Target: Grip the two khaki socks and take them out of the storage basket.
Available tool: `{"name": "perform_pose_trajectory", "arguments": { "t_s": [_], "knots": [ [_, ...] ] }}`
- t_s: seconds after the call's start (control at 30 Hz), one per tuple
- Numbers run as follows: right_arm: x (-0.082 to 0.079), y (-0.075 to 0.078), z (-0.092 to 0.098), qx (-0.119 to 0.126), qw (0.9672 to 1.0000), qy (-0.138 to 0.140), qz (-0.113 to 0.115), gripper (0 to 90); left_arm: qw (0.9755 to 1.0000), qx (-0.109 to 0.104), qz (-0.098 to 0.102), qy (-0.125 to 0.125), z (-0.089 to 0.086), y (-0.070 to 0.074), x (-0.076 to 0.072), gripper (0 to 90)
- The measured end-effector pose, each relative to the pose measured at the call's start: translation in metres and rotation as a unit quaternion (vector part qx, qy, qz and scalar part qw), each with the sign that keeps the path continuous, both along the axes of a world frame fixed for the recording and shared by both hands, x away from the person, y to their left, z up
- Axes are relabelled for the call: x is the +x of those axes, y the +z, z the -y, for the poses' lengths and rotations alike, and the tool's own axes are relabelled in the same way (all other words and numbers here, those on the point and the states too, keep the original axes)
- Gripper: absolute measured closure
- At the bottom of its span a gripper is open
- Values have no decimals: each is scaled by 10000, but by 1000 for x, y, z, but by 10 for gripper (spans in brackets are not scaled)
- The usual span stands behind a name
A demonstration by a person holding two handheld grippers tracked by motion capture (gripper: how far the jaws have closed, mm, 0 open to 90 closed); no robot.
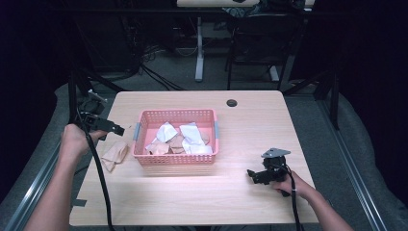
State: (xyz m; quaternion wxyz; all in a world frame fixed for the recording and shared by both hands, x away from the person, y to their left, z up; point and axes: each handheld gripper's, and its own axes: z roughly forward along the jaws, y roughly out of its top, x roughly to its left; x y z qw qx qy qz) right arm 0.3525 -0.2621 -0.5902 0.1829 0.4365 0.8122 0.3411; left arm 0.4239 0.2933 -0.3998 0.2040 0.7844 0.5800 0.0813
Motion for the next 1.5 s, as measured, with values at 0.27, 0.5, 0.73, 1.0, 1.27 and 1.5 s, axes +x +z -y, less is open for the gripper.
{"name": "perform_pose_trajectory", "arguments": {
  "t_s": [0.27, 0.5, 0.73, 1.0, 1.27, 1.5],
  "knots": [
    [0, 0, 0, 1, 10000, 4, 19, 0, 9996, 4, 45, -287, 25, 6, 2, 0],
    [0, 0, 0, 20, 10000, 1, -18, 0, 9988, 25, 26, -480, 41, 5, 6, 2],
    [0, 0, 0, 21, 10000, 12, 10, 0, 9970, 23, -66, -770, 69, -5, 10, 7],
    [0, 0, 0, 7, 10000, 3, -2, 0, 9927, 97, -380, -1140, 97, -36, 14, 77],
    [0, 0, 0, 12, 10000, 18, 7, 0, 9917, 85, -447, -1201, 112, -54, 20, 127],
    [0, 0, 0, 11, 10000, 19, 10, 0, 9912, 137, -724, -1103, 117, -83, 32, 157]
  ]
}}
